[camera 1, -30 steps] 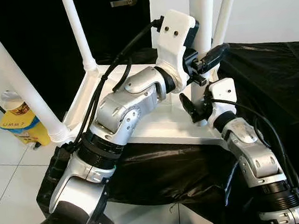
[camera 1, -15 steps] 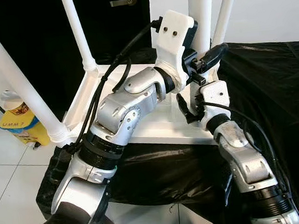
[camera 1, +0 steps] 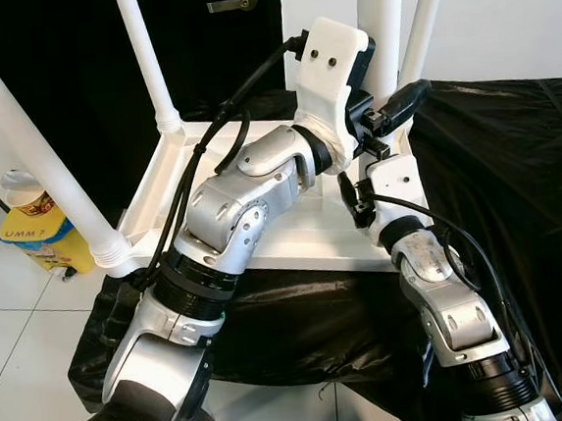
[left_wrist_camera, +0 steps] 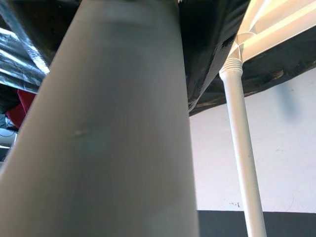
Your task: Building children table
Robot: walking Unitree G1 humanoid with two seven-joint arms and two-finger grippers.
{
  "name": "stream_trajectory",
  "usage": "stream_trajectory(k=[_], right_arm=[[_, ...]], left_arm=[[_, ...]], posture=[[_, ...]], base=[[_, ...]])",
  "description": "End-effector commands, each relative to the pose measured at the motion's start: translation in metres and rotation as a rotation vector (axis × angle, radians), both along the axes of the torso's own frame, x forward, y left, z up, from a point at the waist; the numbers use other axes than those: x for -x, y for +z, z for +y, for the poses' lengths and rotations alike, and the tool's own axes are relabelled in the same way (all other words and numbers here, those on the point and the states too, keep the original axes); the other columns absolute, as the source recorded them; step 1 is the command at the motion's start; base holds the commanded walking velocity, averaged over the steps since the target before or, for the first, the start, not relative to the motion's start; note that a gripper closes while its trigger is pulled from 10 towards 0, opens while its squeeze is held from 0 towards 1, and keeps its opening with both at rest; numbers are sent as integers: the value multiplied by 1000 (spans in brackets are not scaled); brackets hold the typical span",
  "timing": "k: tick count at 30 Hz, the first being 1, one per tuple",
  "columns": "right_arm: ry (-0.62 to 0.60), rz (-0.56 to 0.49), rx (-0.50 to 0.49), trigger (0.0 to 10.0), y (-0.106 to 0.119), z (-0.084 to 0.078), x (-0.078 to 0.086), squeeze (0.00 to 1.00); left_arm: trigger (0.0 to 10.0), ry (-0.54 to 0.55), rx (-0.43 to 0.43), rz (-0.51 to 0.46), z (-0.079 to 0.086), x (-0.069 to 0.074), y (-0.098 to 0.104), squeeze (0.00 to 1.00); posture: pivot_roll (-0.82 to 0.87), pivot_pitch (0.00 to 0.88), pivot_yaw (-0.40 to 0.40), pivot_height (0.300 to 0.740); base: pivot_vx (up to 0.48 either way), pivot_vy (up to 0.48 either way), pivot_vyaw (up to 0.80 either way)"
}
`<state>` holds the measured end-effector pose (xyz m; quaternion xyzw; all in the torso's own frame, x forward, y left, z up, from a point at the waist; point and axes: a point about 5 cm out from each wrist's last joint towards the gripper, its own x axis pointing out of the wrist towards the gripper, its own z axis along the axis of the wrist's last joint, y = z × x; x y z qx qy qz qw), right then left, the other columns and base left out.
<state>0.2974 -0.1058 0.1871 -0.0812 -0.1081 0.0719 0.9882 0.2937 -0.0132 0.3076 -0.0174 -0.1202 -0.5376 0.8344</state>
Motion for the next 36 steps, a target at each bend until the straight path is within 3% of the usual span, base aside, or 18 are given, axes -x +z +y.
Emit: stream_trajectory(k=[1,9,10,11,12,13,14,25,26,28,29,36], right_arm=[[-16,28,-12,0,-3,0,0,0],[-41,32,-21,0,-5,-2,0,0],[-49,38,-26,10000,-5,-3,-1,0],[-52,41,-28,10000,-5,-3,-1,0],[-55,43,-30,10000,-6,-3,-1,0],[-55,43,-30,10000,-6,-3,-1,0],[-58,45,-32,10000,-6,-4,-1,0],[-70,53,-53,10000,-6,-6,-2,0],[-75,56,-61,10000,-7,-7,-3,0],[-75,56,-61,10000,-7,-7,-3,0],[-90,63,-76,10000,-7,-11,-4,0],[-145,77,-118,10000,-7,-22,-8,0]], left_arm=[[10000,-110,-12,-21,-11,14,1,0],[10000,-116,-11,-23,-12,15,1,0],[10000,-123,-8,-19,-12,16,1,0],[10000,-127,-5,-15,-12,16,1,0],[10000,-130,-3,-14,-12,16,1,165],[10000,-130,-3,-14,-12,16,1,165],[10000,-129,-1,-10,-12,16,1,1000],[10000,-141,5,-8,-11,17,2,1000],[10000,-142,2,-11,-11,18,2,831],[10000,-142,2,-11,-11,18,2,831],[10000,-134,-4,-21,-11,18,2,0],[10000,-114,-4,-36,-9,17,4,0]], posture=[[-29,4,-5,740],[-29,6,-4,740],[-28,6,-4,740],[-28,6,-4,740],[-28,6,-4,740],[-28,6,-4,740],[-27,6,-4,740],[-27,10,-3,740],[-27,12,-3,740],[-27,12,-3,740],[-25,15,-3,740],[-24,20,-1,740]], base=[[0,0,0],[0,0,0],[0,0,0],[0,0,0],[0,0,0],[0,0,0],[0,0,0],[0,0,0],[0,0,0],[0,0,0],[0,0,0],[0,0,0]])
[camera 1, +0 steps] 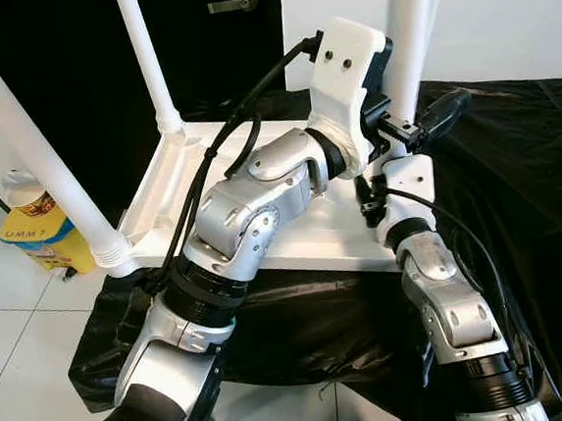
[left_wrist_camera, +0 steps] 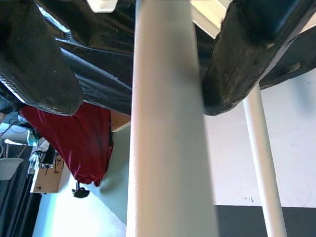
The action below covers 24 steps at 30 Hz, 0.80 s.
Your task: Building children table
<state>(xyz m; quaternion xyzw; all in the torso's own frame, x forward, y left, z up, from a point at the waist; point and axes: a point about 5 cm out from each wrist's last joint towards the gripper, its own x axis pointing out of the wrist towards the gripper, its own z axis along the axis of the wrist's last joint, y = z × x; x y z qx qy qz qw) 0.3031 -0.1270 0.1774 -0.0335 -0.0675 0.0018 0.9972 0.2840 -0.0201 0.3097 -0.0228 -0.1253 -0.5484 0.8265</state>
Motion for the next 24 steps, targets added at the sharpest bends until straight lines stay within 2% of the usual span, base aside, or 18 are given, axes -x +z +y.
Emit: stream_trajectory(k=[1,4,9,14,21,24], right_arm=[[-32,3,-23,10000,2,-5,-3,0],[-85,15,-36,10000,-1,-16,-4,0],[-103,21,-37,10000,-4,-24,-2,0],[-136,15,-37,10000,-8,-39,2,0],[-166,26,-30,10000,-12,-49,4,0],[-195,28,-23,10000,-16,-56,9,0]], left_arm=[[10000,-79,-11,-31,-1,6,2,0],[10000,-58,6,-32,3,5,2,0],[10000,-39,19,-35,9,4,0,0],[10000,12,31,-34,20,1,-8,0],[10000,56,33,-49,25,0,-12,0],[10000,125,14,-48,31,-2,-27,0]], posture=[[-24,22,0,740],[-27,25,3,740],[-32,30,7,740],[-31,40,8,740],[-34,45,12,740],[-36,49,13,740]], base=[[0,0,0],[0,0,0],[0,0,0],[0,0,0],[0,0,0],[0,0,0]])
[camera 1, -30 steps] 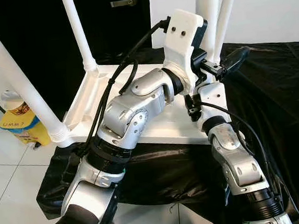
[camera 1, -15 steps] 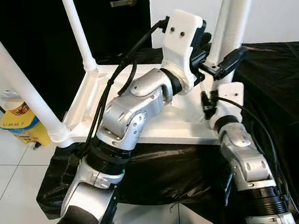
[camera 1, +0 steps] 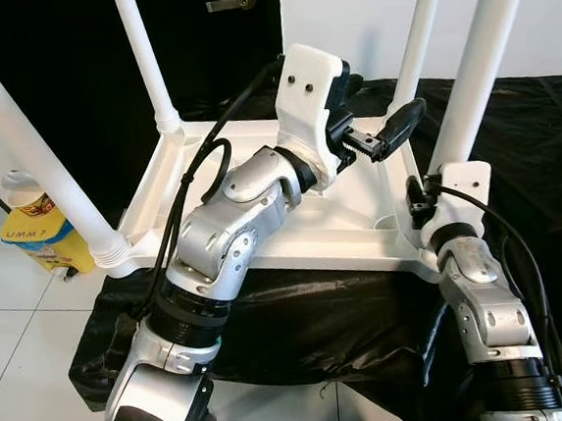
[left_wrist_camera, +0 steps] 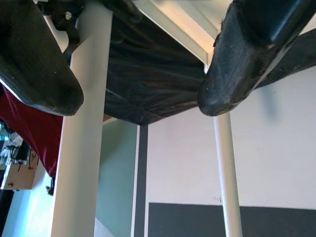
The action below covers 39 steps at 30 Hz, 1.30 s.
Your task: Building children table
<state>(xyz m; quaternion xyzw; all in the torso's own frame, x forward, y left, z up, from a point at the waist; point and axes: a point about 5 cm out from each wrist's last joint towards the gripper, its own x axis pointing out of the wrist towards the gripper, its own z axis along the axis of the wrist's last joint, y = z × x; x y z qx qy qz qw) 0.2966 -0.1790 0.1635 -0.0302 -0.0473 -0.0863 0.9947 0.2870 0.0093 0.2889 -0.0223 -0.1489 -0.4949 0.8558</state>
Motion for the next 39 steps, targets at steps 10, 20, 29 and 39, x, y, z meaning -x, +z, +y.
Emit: stream_trajectory(k=[10,20,29,39], right_arm=[[-34,-2,-4,10000,-10,-7,11,0],[-50,-14,-7,10000,-17,-15,19,0],[-3,-29,-27,10000,-27,-11,27,0],[70,-36,-6,10000,-45,-5,36,0]], left_arm=[[10000,70,-90,22,8,0,-39,0],[10000,28,-139,34,3,14,-64,0],[10000,-78,-181,115,0,24,-76,0],[10000,-152,-214,170,-1,32,-84,0]], posture=[[-37,56,9,740],[-40,63,11,740],[-41,66,14,740],[-37,66,16,740]], base=[[0,0,0],[0,0,0],[0,0,0],[0,0,0]])
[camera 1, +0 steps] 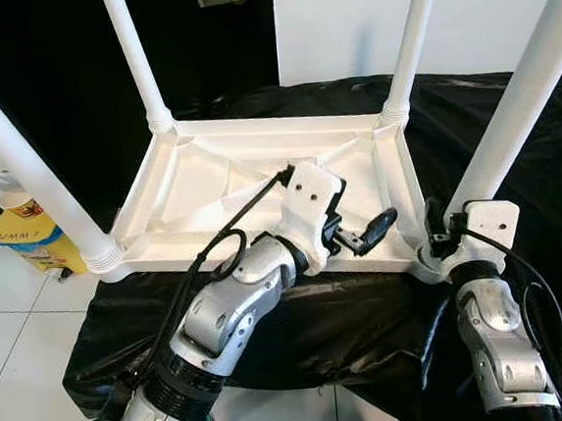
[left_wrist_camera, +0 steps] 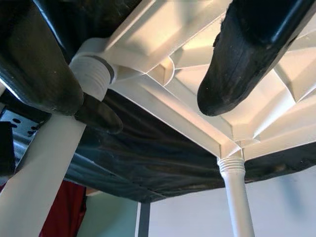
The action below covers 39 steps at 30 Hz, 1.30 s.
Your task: Building children table
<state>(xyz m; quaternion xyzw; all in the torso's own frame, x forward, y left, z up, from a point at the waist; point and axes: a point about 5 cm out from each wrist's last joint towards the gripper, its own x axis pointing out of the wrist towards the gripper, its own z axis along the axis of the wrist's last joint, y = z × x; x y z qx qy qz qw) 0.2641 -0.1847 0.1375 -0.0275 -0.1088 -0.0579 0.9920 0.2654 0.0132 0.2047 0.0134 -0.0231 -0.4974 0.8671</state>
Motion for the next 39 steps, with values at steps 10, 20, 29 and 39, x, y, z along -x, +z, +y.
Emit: stream_trajectory(k=[10,20,29,39], right_arm=[[83,100,-11,10000,-34,0,0,0],[149,104,-8,10000,-41,4,-5,0],[214,116,8,10000,-47,7,-3,0],[200,209,-49,10000,-52,2,-9,0]], left_arm=[[10000,-176,-22,12,-5,13,0,0],[10000,-178,-22,13,-7,14,3,0],[10000,-177,-21,11,-6,14,4,0],[10000,-186,-19,8,-8,15,6,0]], posture=[[-33,57,19,740],[-25,52,15,740],[-25,49,17,740],[-37,45,26,740]], base=[[0,0,0],[0,0,0],[0,0,0],[0,0,0]])
